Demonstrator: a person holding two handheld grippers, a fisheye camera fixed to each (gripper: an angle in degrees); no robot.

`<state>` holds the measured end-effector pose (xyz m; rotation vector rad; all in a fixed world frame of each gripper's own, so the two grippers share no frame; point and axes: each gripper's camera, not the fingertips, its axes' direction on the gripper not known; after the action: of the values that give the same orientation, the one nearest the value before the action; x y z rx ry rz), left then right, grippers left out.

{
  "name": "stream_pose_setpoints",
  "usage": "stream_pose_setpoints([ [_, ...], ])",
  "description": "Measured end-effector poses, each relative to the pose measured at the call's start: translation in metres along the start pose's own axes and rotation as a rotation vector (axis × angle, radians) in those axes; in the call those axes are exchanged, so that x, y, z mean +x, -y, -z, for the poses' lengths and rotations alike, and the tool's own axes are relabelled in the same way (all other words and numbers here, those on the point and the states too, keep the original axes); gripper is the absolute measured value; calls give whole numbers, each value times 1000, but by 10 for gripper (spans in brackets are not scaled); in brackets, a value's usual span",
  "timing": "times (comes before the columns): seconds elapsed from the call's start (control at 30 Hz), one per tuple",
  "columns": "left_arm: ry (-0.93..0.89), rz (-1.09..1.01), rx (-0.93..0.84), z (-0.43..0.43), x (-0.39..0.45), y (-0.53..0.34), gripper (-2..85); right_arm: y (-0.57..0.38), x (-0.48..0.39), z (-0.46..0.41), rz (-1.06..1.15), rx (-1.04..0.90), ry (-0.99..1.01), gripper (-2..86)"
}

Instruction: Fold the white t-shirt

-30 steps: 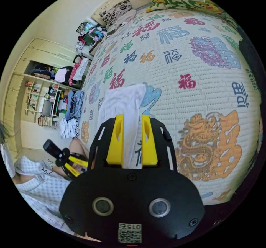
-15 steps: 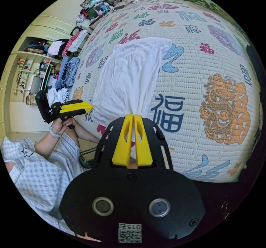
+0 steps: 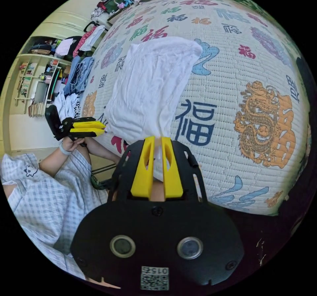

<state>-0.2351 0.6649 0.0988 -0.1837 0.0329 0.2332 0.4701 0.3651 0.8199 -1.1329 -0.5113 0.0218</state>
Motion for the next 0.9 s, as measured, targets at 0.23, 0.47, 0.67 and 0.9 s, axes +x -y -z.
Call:
stream_pose_setpoints([
  [0.23,16,142,173,40,-85,66,84,67,24,60,26,230,36,99],
  [0.47,-10,222,94,6,-149,150,99,185,11,34,132,-32,-10,148],
  [0.67,-15,246,75,-5,-174,165,32,218,-27,31,209,-128,-147,132],
  [0.9,20,269,158,21,-186,150,15,233,-71,30,328,-118,-203,106],
])
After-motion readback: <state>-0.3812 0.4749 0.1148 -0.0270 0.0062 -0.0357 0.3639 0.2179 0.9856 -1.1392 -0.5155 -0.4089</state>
